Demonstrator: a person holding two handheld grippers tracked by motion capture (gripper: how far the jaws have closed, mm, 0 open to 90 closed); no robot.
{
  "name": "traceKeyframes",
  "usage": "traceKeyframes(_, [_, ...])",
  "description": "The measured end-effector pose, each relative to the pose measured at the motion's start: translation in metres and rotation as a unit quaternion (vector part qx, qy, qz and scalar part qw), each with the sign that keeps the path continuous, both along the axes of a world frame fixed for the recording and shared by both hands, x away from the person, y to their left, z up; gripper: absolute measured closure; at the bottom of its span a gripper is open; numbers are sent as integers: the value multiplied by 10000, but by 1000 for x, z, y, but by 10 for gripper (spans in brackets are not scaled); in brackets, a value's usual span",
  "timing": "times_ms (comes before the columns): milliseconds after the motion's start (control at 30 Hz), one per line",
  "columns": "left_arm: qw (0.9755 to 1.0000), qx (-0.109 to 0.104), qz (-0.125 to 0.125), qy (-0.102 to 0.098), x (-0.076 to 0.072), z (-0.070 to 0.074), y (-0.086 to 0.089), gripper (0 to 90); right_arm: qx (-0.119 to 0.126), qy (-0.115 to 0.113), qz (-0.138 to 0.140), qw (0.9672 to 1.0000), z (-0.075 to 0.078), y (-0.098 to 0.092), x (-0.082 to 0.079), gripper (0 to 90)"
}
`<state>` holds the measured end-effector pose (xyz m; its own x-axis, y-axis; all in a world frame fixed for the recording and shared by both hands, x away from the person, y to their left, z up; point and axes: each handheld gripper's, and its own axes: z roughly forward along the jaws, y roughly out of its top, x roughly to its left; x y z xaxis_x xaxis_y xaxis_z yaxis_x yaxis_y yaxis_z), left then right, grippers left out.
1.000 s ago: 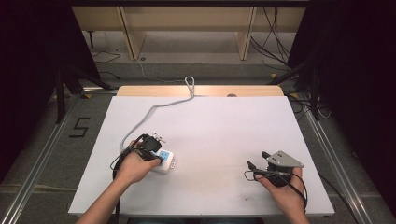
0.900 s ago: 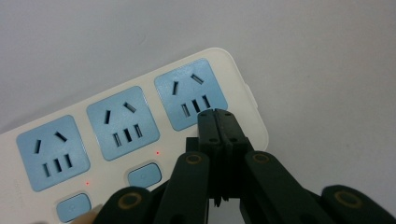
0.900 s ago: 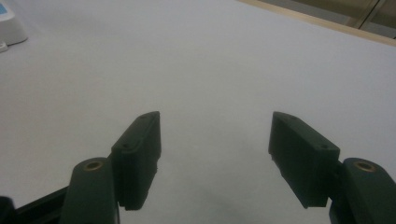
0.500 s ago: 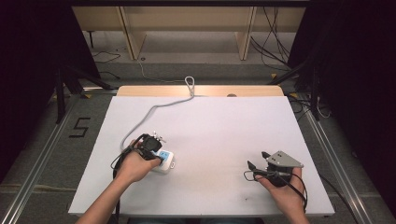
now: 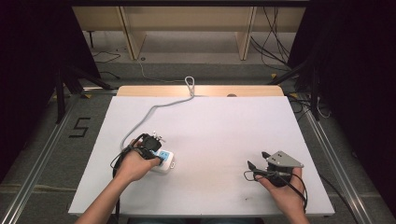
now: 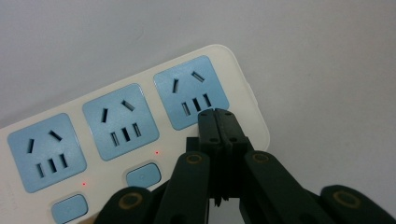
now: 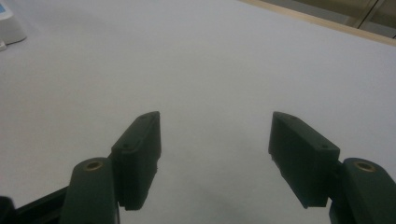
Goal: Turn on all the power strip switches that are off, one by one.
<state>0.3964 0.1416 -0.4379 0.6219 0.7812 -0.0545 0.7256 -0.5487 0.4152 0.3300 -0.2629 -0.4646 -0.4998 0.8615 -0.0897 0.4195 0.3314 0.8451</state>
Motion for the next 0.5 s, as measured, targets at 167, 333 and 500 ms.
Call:
traceKeyframes(167, [10000,40,5,-35,-1,0,-1,898,1,3,2,10000,0,0,0,353])
traceKeyframes(333, [10000,7,21,0,0,0,0,898,7,6,15,10000,0,0,0,353])
traceKeyframes(500, [10000,1,24,8,0,0,0,898,1,3,11,10000,0,0,0,353])
